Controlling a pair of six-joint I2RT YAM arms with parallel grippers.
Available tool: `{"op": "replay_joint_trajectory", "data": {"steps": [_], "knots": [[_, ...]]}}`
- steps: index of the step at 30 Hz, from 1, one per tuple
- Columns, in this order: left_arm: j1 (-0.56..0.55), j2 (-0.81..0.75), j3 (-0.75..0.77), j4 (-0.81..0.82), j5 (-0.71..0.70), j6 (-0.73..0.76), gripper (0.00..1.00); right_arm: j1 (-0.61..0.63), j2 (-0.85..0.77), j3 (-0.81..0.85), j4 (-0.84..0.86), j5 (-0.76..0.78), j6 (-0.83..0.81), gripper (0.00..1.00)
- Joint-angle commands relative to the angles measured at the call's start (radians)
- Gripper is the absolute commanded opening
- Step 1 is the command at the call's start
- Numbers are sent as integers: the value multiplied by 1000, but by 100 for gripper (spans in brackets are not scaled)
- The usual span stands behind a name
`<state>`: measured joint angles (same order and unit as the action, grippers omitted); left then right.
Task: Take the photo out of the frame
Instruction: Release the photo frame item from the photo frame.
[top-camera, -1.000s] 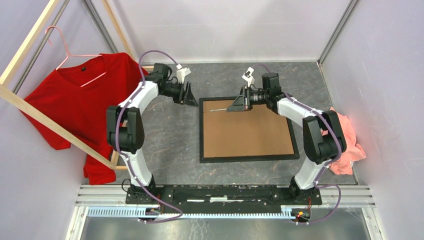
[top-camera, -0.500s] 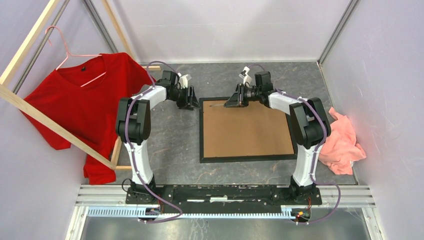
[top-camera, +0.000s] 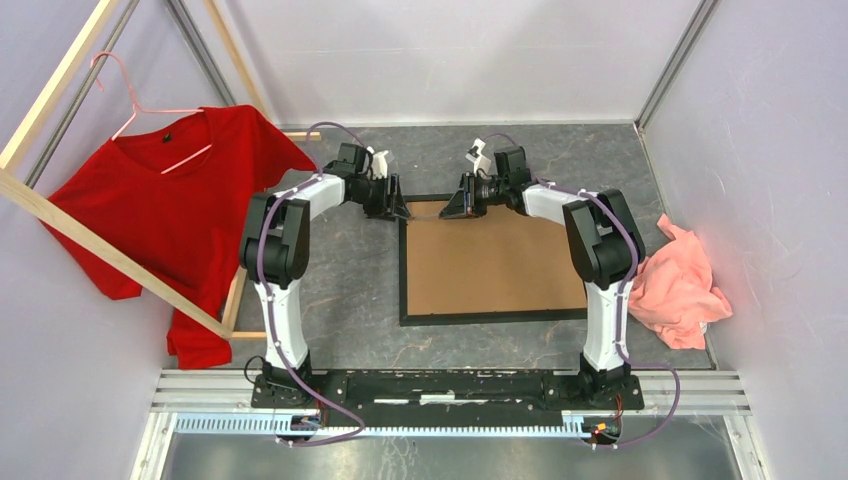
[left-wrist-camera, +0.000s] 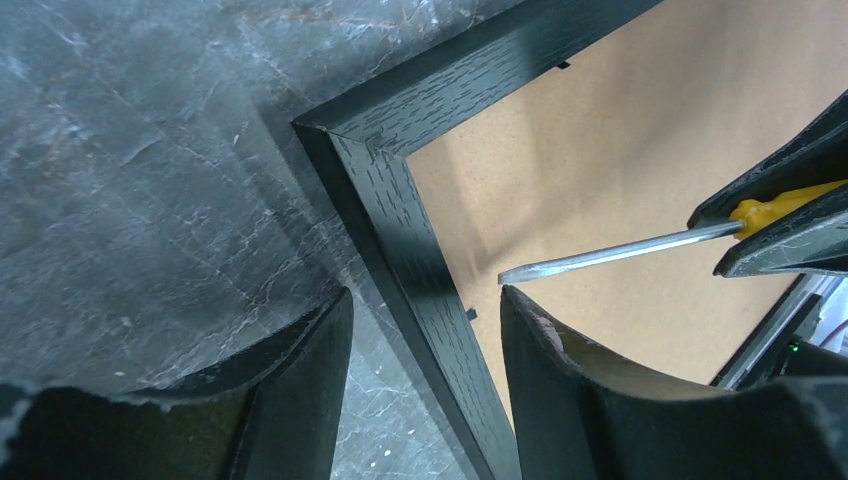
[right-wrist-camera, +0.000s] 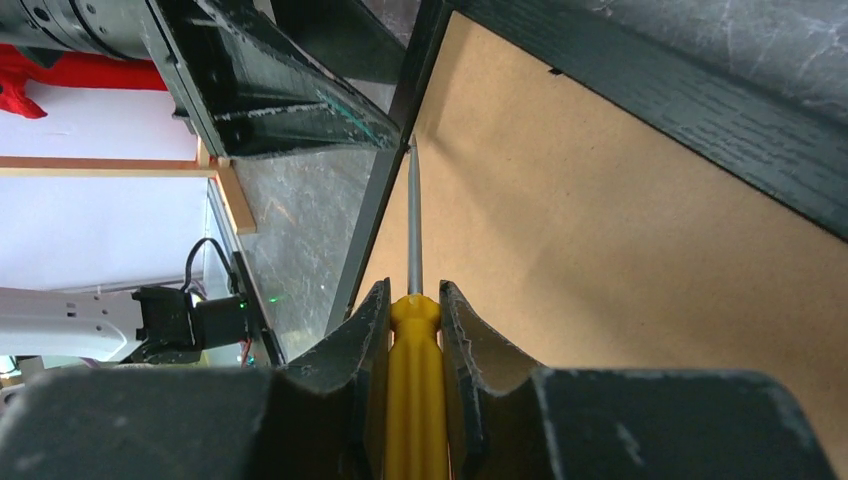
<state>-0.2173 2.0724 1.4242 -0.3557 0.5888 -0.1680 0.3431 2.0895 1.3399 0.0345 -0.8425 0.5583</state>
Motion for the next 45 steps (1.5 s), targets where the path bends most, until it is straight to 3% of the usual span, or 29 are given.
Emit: {"op": "replay_joint_trajectory", "data": {"steps": [1, 8, 18, 33, 45], "knots": [[-7, 27, 28, 34, -37, -53, 62, 3, 33, 48, 8, -7, -15, 0], [-14, 36, 14, 56, -59, -68, 61, 8, 36, 44, 21, -39, 2, 0], [-27, 32, 3, 57, -114, -88, 48, 14, 62, 35, 58, -86, 52, 0], [-41, 45, -2, 49, -156, -94, 43, 15, 103, 59, 28, -75, 43, 0], [-50, 39, -17, 47, -175, -98, 28, -10, 89, -12, 68, -50, 120, 0]]}}
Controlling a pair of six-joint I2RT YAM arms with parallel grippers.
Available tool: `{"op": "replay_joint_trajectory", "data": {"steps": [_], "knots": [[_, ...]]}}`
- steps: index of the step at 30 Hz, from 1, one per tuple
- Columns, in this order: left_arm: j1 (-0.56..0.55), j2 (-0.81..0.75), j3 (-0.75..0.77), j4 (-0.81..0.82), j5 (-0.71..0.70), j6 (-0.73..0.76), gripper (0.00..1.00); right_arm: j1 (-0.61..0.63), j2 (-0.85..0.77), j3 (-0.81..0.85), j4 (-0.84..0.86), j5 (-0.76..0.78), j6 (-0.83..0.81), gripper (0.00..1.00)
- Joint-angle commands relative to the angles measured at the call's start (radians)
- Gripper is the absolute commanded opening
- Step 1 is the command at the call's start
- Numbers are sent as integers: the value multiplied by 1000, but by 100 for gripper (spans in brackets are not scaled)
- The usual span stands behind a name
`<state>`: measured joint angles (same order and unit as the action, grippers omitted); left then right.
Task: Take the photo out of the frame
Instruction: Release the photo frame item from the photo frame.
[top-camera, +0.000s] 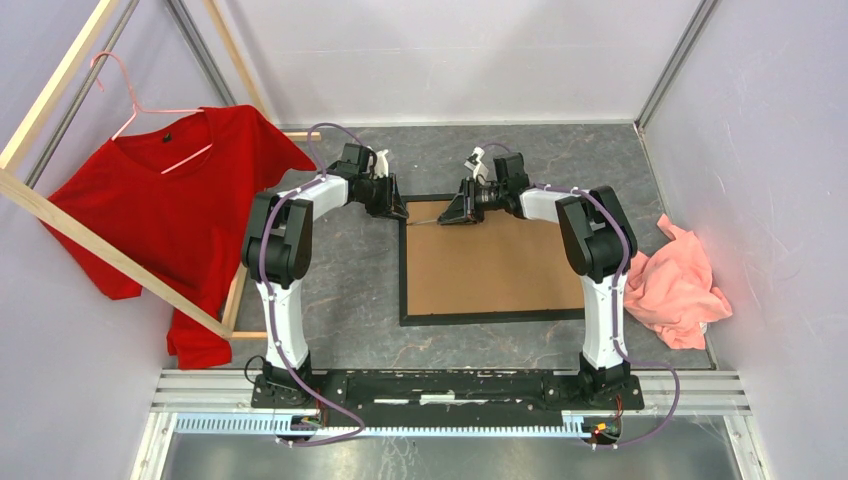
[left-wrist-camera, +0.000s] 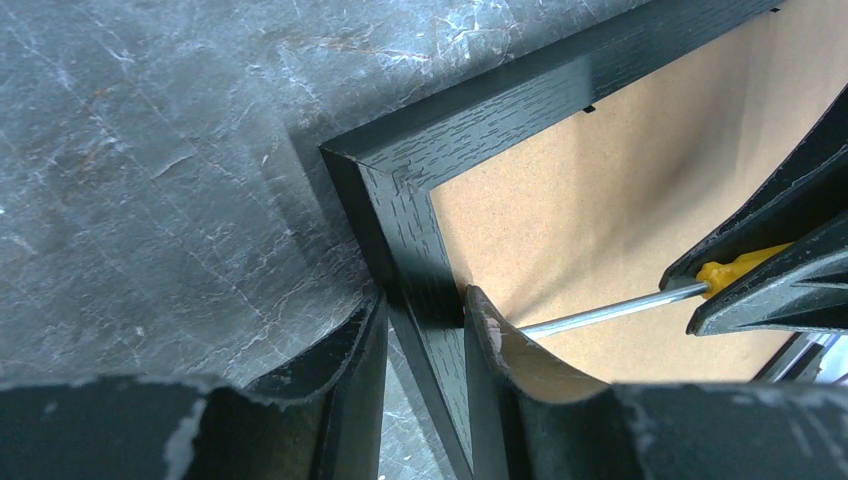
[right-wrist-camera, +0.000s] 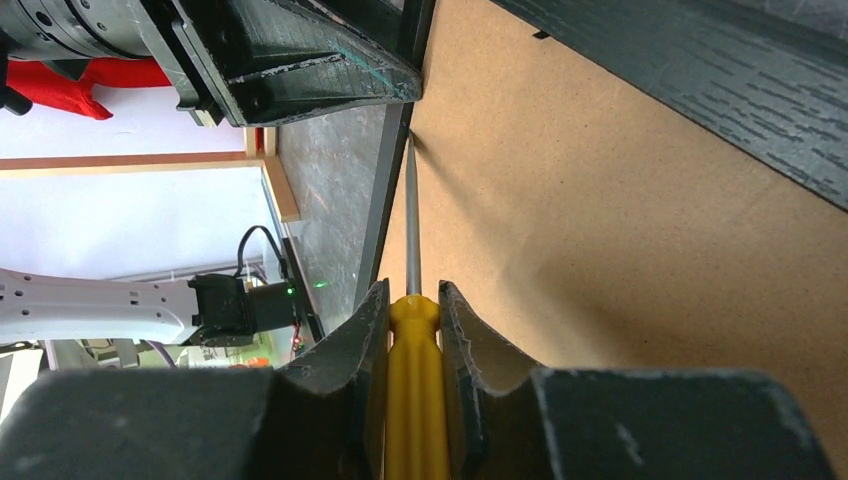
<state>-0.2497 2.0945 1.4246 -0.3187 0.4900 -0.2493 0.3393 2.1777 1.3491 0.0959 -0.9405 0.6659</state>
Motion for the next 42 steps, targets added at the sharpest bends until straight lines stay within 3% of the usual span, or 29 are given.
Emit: {"op": "replay_joint_trajectory", "data": {"steps": [1, 12, 28, 36, 42], "knots": [[-17, 16, -19, 10, -79, -16, 27, -6, -1, -25, 9, 47, 17, 0], [-23, 16, -27, 10, -86, -19, 22, -19, -12, -83, 101, 52, 140, 0], [-67, 15, -40, 10, -95, -26, 14, 1, 59, -7, 45, 62, 117, 0], [-85, -1, -63, 12, -101, -45, 3, 26, 81, 20, 48, 57, 128, 0], [-94, -14, -87, 27, -118, -86, 2, 69, 86, 13, 68, 44, 147, 0]]}}
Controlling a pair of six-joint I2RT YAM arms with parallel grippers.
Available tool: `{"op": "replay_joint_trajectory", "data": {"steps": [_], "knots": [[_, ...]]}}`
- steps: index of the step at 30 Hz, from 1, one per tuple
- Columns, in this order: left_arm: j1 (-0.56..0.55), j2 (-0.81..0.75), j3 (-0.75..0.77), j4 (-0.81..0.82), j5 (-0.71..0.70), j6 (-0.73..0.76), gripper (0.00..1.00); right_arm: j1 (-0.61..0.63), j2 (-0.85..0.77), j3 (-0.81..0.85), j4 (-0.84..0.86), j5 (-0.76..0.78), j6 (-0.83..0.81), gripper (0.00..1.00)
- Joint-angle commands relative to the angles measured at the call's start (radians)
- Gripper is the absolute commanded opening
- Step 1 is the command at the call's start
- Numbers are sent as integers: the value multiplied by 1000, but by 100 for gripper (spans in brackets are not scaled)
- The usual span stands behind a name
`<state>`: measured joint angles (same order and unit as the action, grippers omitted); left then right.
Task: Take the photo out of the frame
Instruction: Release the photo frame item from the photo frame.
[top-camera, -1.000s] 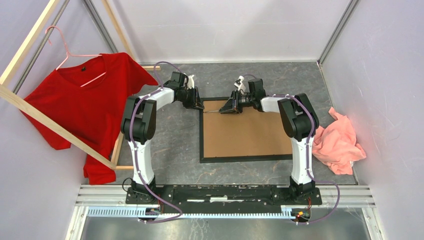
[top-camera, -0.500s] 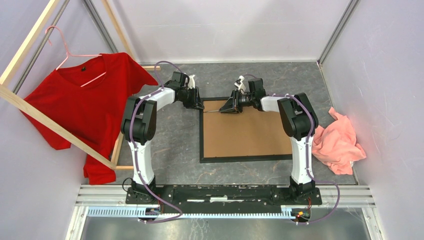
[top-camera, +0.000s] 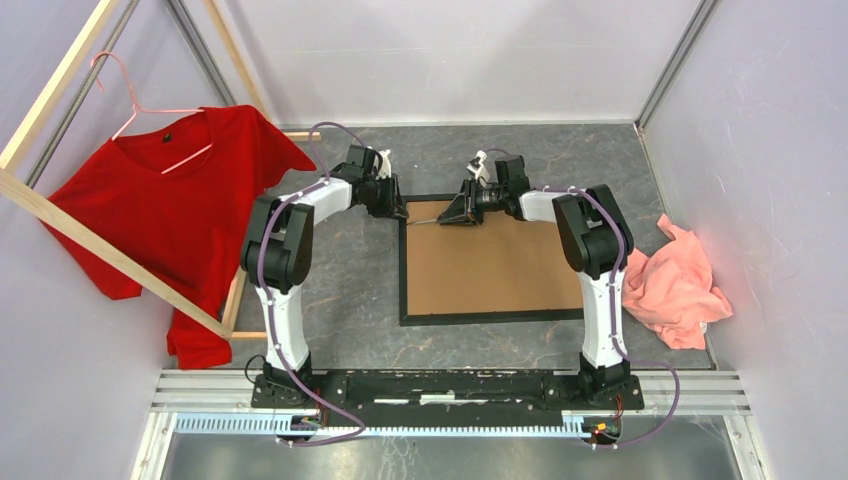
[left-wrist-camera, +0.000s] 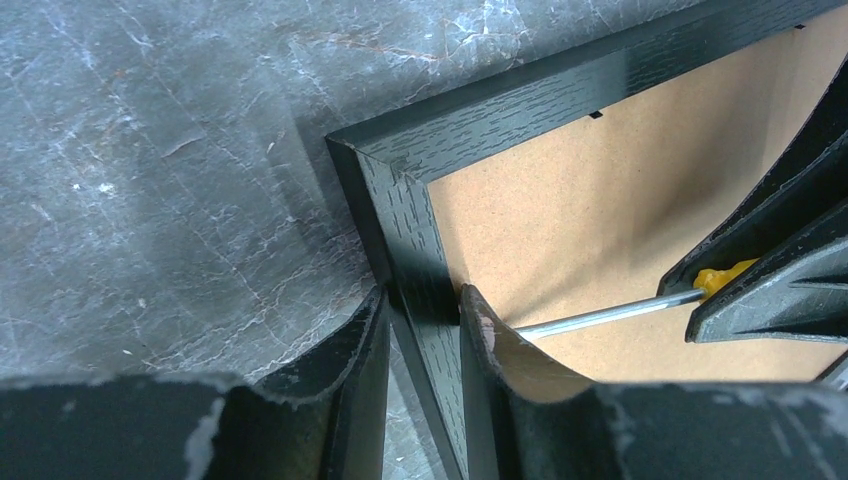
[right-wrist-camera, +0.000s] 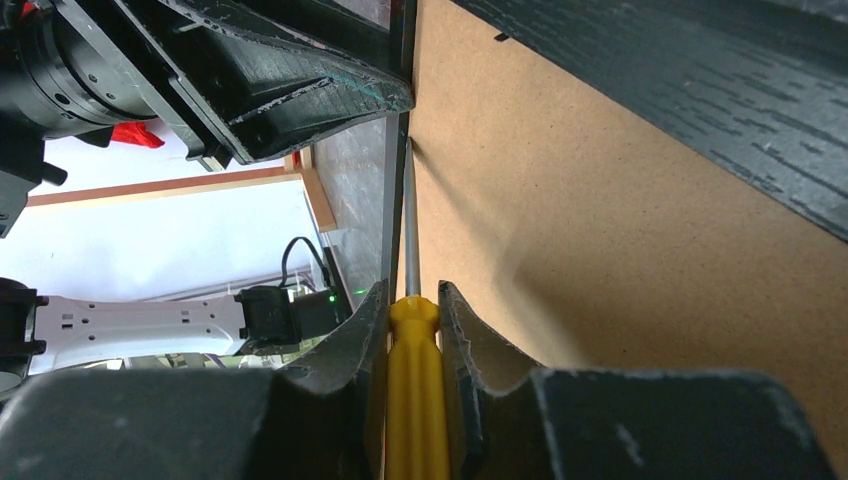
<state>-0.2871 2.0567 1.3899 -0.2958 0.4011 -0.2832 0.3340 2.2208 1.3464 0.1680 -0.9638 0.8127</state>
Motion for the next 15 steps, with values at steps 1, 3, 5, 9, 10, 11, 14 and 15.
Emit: {"op": "replay_joint_trajectory", "data": {"steps": [1, 3, 5, 9, 10, 11, 14, 15], "knots": [[-57, 23, -64, 10, -31, -65, 2, 83, 46, 20, -1, 66, 3, 0], [-60, 19, -77, 21, -36, -83, 2, 97, 52, 30, 3, 69, 8, 0], [-69, 17, -89, 25, -50, -93, 2, 106, 53, 45, -5, 83, 12, 0], [-78, 6, -127, 48, -81, -125, 2, 140, -1, 53, -29, 160, 4, 0], [-77, 6, -133, 52, -81, -133, 2, 153, -19, 62, -51, 187, -9, 0], [-78, 8, -137, 54, -83, -136, 2, 168, -43, 71, -70, 219, -21, 0], [-78, 12, -151, 63, -89, -150, 2, 218, -92, 136, -163, 321, -73, 0], [-78, 17, -153, 64, -89, -153, 2, 239, -102, 164, -203, 352, -89, 0]]}}
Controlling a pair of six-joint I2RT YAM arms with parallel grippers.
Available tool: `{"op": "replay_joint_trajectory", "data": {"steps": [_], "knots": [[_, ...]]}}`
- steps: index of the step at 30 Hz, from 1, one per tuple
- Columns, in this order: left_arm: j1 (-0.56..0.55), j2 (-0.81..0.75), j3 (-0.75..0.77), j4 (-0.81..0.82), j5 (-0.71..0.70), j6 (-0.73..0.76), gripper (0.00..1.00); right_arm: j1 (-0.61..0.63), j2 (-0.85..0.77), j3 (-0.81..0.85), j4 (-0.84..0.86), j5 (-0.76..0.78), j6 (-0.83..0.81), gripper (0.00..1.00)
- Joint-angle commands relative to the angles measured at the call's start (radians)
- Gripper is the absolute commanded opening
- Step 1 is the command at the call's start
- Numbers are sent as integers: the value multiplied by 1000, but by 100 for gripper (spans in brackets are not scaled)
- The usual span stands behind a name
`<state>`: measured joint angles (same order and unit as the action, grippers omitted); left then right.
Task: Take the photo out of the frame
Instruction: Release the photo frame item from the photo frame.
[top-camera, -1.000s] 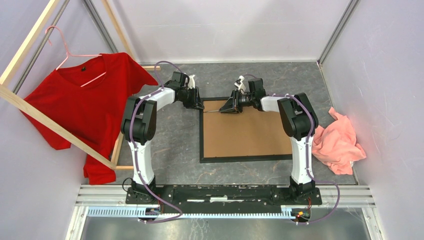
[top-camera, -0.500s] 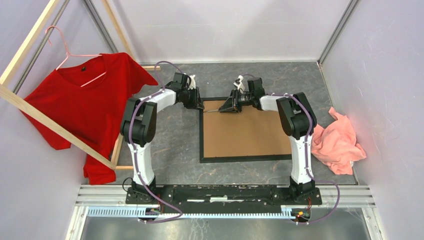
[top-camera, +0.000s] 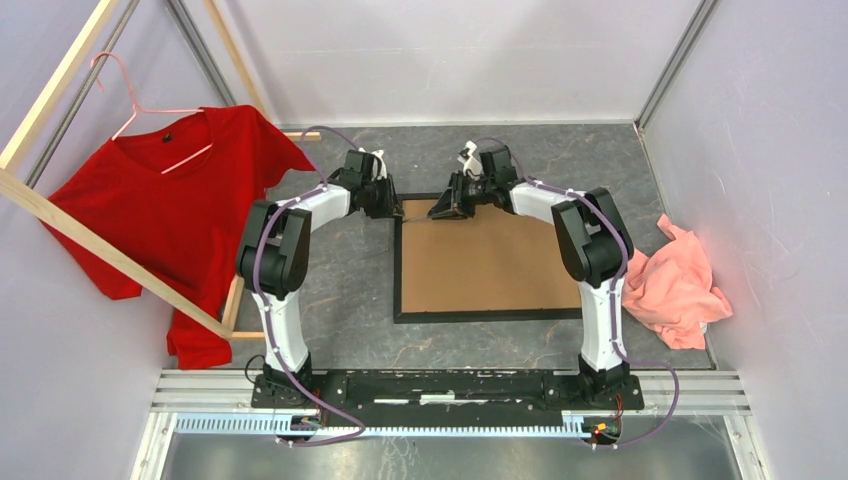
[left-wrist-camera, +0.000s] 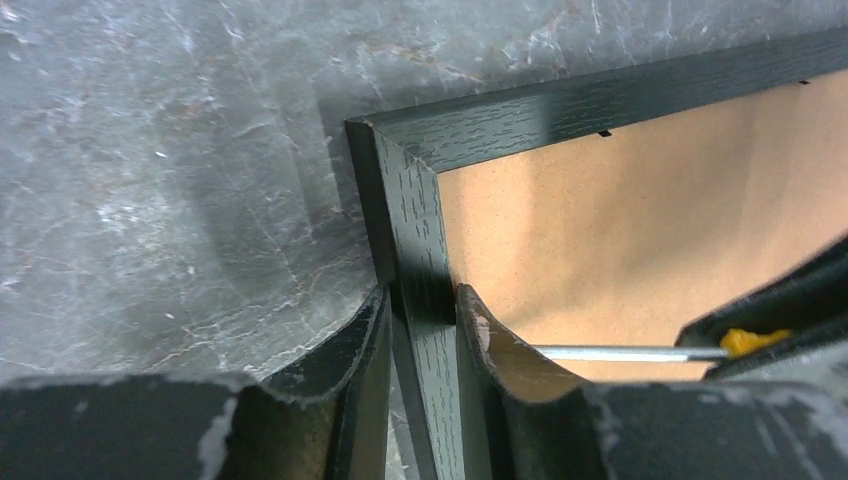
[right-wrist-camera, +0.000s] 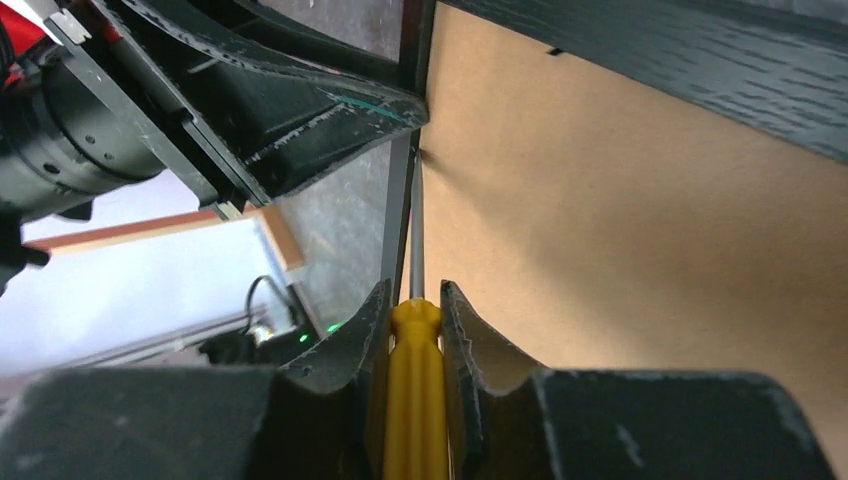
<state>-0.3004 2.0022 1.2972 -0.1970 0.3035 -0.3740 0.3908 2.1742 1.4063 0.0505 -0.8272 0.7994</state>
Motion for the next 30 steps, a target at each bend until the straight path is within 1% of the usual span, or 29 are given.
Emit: {"op": "replay_joint_trajectory", "data": {"steps": [1, 3, 9, 16, 19, 30], "knots": [[-63, 74, -62, -32, 8, -65, 2, 199, -61, 131, -125, 254, -98, 0], [-65, 80, -67, -27, 11, -71, 2, 230, -64, 186, -179, 326, -124, 0], [-72, 82, -82, -15, 20, -83, 2, 305, -54, 301, -245, 447, -167, 0], [-78, 96, -93, 5, 20, -92, 2, 405, -25, 428, -278, 544, -228, 0], [-80, 104, -90, 6, 20, -95, 2, 434, -16, 461, -277, 567, -255, 0], [-87, 115, -83, 8, 12, -97, 2, 509, 11, 528, -267, 575, -275, 0]]}}
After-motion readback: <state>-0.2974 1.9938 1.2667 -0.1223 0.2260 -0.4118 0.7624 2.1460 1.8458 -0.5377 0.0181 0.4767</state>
